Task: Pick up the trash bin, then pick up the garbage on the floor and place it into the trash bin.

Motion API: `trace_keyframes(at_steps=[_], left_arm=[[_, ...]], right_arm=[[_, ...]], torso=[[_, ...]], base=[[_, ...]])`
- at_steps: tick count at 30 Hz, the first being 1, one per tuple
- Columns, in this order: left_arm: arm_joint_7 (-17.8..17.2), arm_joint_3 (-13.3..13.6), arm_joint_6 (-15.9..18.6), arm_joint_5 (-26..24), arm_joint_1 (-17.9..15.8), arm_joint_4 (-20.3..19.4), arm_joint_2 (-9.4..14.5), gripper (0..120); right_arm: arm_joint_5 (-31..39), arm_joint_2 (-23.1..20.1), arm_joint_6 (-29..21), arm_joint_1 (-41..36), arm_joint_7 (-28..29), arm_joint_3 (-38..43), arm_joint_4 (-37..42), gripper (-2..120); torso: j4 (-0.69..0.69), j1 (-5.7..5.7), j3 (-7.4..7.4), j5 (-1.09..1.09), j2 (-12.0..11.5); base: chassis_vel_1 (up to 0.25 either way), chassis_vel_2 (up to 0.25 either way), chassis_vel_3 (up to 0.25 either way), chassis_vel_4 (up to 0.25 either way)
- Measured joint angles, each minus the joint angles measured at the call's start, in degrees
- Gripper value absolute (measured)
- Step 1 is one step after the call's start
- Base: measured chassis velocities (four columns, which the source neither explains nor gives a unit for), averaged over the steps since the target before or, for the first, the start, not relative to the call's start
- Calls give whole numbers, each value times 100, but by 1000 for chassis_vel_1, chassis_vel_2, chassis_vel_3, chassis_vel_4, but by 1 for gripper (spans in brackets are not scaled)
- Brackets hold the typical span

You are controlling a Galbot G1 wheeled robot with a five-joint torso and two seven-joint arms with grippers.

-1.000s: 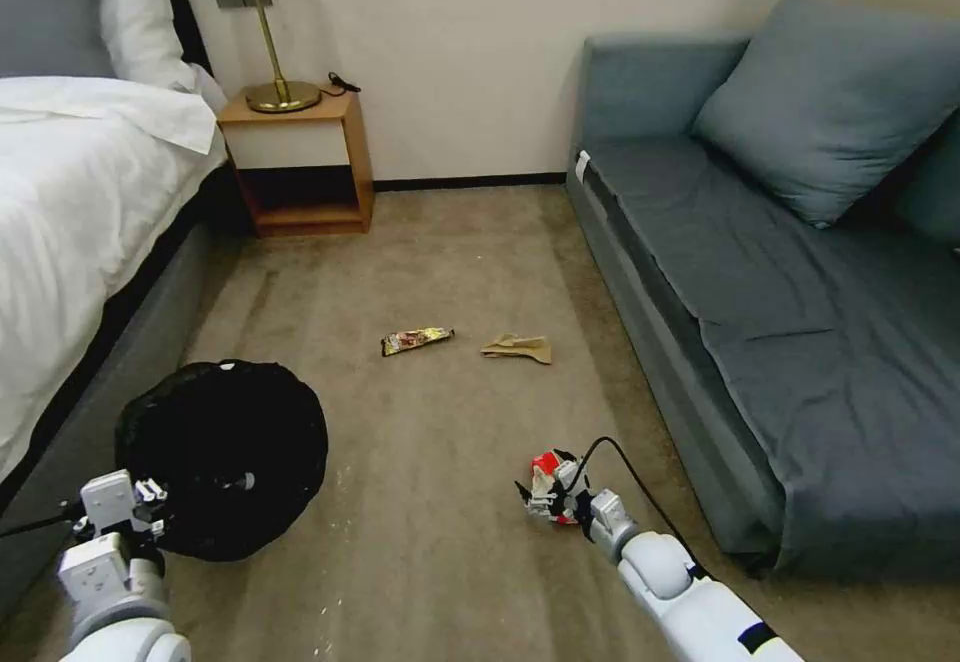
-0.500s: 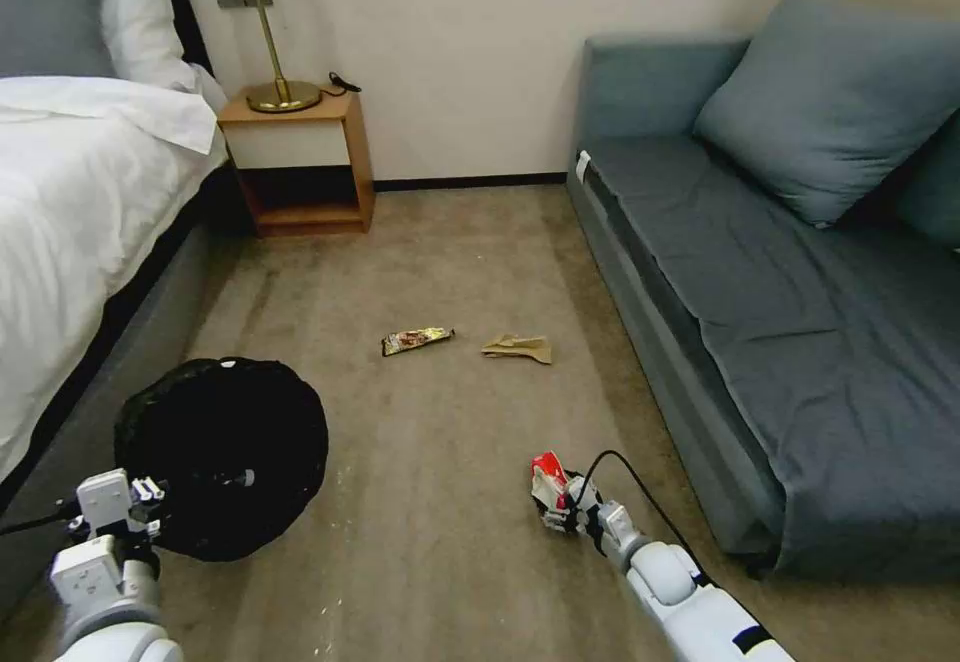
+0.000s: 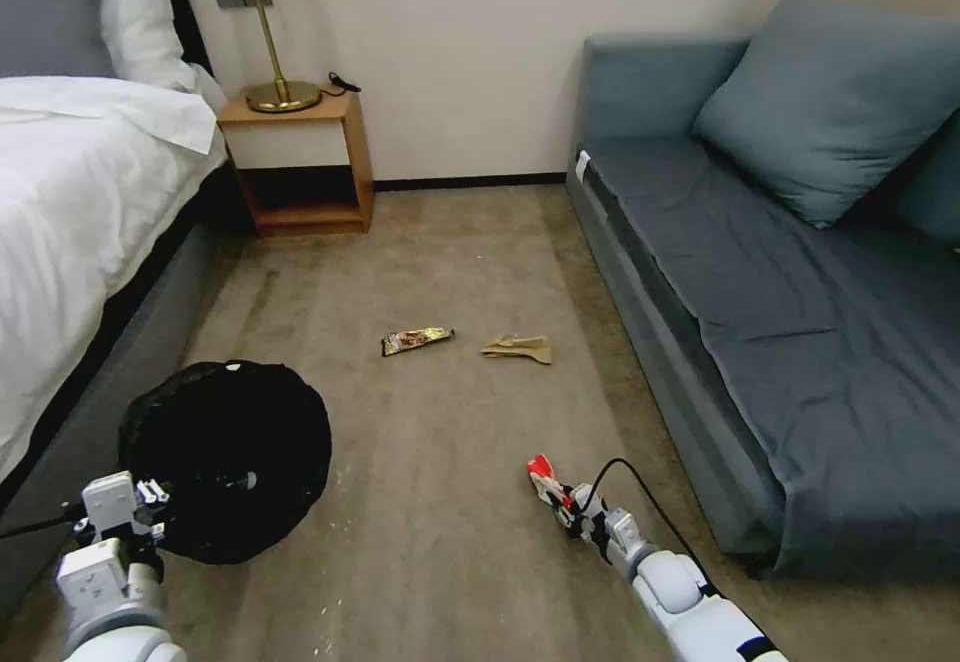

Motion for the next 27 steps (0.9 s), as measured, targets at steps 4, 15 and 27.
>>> trace_keyframes(at_steps=[4,15,27], left_arm=[[-2,-87,-69,-4,-3,-3,10,3],[-56,-158,-80,-32,52,-49,-161,3],[-71,-169,-142,80,36,99,-552,3]], right_arm=[[61,162,9,69,50,-247,38,1],[410,480,-154,684,262,-1338,397,1],[1348,611,-281,1961,497,-2919,813,1]], torso=[[0,0,0,2,0],[1,0,0,-1,0],[1,0,0,0,0]], base=[[0,0,0,0],[0,0,0,0],[0,0,0,0]])
